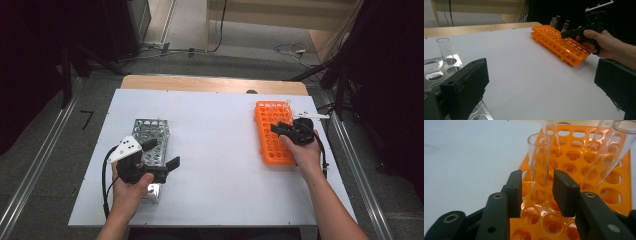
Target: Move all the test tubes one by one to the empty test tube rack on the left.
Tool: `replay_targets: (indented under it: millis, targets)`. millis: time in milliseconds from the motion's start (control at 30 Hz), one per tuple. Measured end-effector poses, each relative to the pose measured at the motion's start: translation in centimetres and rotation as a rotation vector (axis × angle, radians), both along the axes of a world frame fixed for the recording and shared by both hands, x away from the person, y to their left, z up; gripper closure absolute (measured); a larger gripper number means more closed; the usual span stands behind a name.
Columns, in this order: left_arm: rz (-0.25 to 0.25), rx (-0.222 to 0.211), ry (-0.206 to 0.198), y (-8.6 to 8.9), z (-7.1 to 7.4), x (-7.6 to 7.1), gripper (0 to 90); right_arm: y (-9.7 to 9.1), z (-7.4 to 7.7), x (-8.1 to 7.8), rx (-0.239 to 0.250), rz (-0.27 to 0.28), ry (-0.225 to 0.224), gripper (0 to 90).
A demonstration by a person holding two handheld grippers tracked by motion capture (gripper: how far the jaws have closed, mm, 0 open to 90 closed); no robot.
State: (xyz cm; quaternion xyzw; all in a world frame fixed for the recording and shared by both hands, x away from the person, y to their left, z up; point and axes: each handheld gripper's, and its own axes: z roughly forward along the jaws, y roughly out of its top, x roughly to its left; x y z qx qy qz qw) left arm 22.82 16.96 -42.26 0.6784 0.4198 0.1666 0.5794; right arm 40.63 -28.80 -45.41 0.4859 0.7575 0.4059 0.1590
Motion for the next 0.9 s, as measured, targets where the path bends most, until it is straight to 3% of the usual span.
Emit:
replay_targets:
  millis: [267,533,767,900]
  targets:
    - [0.001,-0.002,0.003,0.0,0.0,0.0,0.0,0.9,-0.2,0.5,-0.065,-0.004,0.01,65.0]
    - [0.006,0.005,0.008,0.1,0.0,0.1,0.0,1.6,-0.2,0.4,-0.122,-0.018,-0.026,73.5]
    - [0.0,0.011,0.007,-0.1,0.0,0.1,0.0,1.2,0.3,-0.1,-0.076,-0.017,-0.059,73.7]
    - [-0.003,0.016,0.007,-0.3,0.0,0.1,0.0,0.8,1.2,-0.7,-0.054,-0.02,-0.111,73.8]
